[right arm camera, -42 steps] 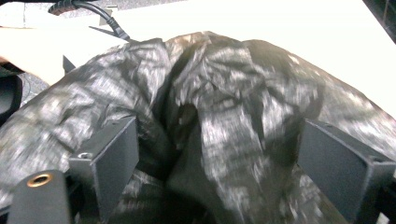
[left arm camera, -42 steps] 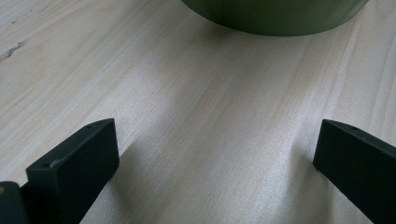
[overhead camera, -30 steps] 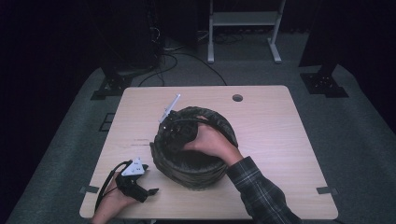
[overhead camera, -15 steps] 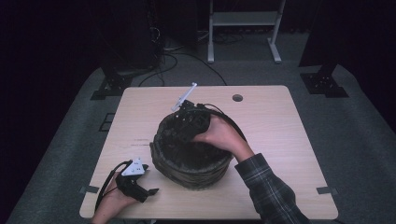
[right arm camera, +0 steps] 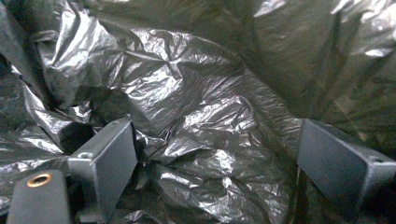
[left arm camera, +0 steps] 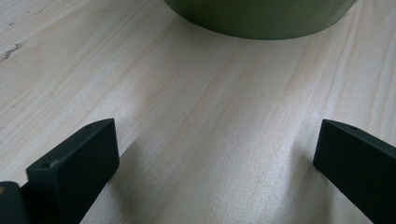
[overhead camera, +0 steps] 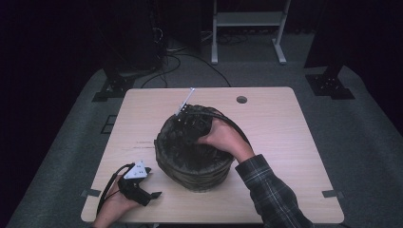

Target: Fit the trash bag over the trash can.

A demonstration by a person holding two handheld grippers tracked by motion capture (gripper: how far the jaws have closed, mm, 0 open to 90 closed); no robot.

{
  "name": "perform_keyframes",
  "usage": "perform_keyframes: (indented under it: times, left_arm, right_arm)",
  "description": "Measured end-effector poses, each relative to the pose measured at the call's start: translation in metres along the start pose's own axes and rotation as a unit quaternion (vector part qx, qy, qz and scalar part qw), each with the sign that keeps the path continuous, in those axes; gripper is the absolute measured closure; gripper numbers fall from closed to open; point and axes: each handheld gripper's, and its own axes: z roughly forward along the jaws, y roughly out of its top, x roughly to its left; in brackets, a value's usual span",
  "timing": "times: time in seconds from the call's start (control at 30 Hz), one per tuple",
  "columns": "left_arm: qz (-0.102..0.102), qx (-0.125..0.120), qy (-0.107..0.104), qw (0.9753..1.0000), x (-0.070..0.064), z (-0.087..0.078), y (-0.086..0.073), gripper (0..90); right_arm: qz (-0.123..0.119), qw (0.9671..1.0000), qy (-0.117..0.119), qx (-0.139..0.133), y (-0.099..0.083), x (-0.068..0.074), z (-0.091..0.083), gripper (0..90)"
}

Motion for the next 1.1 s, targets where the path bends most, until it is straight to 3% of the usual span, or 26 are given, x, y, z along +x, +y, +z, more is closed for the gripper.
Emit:
perform_keyframes:
  times: [0.2,0.57,0.8,1.1]
  left_arm:
    - [0.000,0.000,0.000,1.0000,0.000,0.000,0.000,0.0]
    - [0.000,0.000,0.000,1.0000,0.000,0.000,0.000,0.0]
    - [0.000,0.000,-0.001,1.0000,0.000,0.001,0.001,0.0]
    - [0.000,-0.001,-0.001,1.0000,0.000,0.001,0.001,0.0]
  right_arm:
    - [0.008,0.9976,0.019,-0.066,-0.007,-0.003,-0.021,11.6]
    - [0.004,0.9869,0.037,-0.157,-0.035,-0.005,-0.061,11.6]
    - [0.005,0.9811,0.032,-0.191,-0.063,-0.004,-0.083,11.6]
    - [0.002,0.9761,0.022,-0.216,-0.097,0.003,-0.102,11.6]
